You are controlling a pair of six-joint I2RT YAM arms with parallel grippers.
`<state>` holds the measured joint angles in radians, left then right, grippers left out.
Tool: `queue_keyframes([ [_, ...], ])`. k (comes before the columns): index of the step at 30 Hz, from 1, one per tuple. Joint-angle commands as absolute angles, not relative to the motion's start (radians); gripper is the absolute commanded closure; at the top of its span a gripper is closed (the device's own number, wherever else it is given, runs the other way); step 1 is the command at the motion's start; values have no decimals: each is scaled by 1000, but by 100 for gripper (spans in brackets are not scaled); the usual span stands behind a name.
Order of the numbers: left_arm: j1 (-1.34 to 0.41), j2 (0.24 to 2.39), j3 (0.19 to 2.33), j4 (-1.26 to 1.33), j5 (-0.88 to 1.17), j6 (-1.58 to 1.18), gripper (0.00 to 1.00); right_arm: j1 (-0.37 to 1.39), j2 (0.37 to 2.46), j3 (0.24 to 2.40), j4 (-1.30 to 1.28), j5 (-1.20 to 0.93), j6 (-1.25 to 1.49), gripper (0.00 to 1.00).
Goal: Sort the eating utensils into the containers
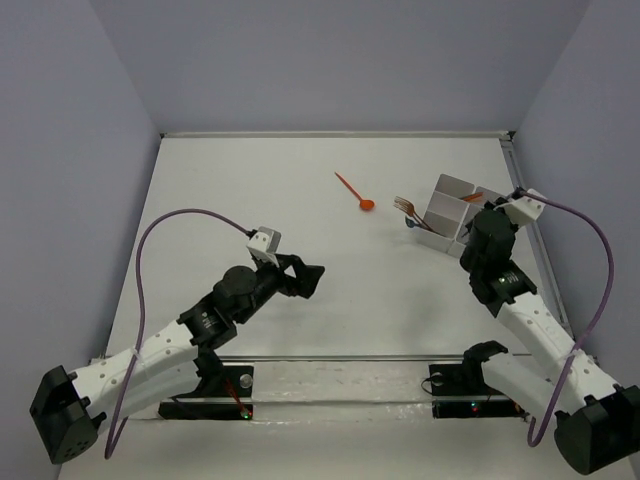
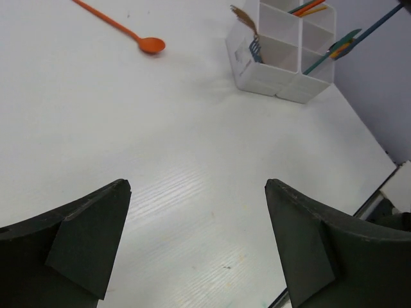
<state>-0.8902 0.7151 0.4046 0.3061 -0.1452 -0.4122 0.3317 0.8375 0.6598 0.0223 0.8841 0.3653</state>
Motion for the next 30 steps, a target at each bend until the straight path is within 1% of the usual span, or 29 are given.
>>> queue_keyframes([
  [1, -894, 672, 331, 379, -265, -362, 1, 301, 886, 641, 234, 1045, 285, 93],
  [3, -894, 652, 308, 396, -261, -364, 1, 292, 951, 641, 265, 1069, 293, 93],
  [8, -894, 626, 296, 405, -230, -370, 1, 246, 1054, 646, 380, 1049, 263, 93],
  [11, -894, 612, 293, 400, -225, -373, 1, 218, 1126, 657, 393, 1043, 261, 93],
  [14, -894, 607, 291, 397, -230, -374, 1, 209, 1161, 643, 422, 1031, 265, 93],
  [16, -894, 609, 291, 396, -233, -376, 1, 209, 1177, 614, 498, 1022, 247, 93],
  [22, -894, 647, 296, 407, -225, -376, 1, 199, 1232, 598, 486, 1000, 291, 93],
  [25, -894, 664, 299, 408, -233, -376, 1, 199, 1250, 603, 434, 980, 356, 93],
  [28, -894, 675, 298, 414, -242, -376, 1, 199, 1246, 601, 373, 945, 420, 90],
  [29, -894, 680, 298, 416, -242, -376, 1, 199, 1247, 601, 367, 943, 425, 82],
  [30, -894, 690, 298, 420, -247, -379, 1, 199, 1250, 609, 347, 943, 434, 79],
])
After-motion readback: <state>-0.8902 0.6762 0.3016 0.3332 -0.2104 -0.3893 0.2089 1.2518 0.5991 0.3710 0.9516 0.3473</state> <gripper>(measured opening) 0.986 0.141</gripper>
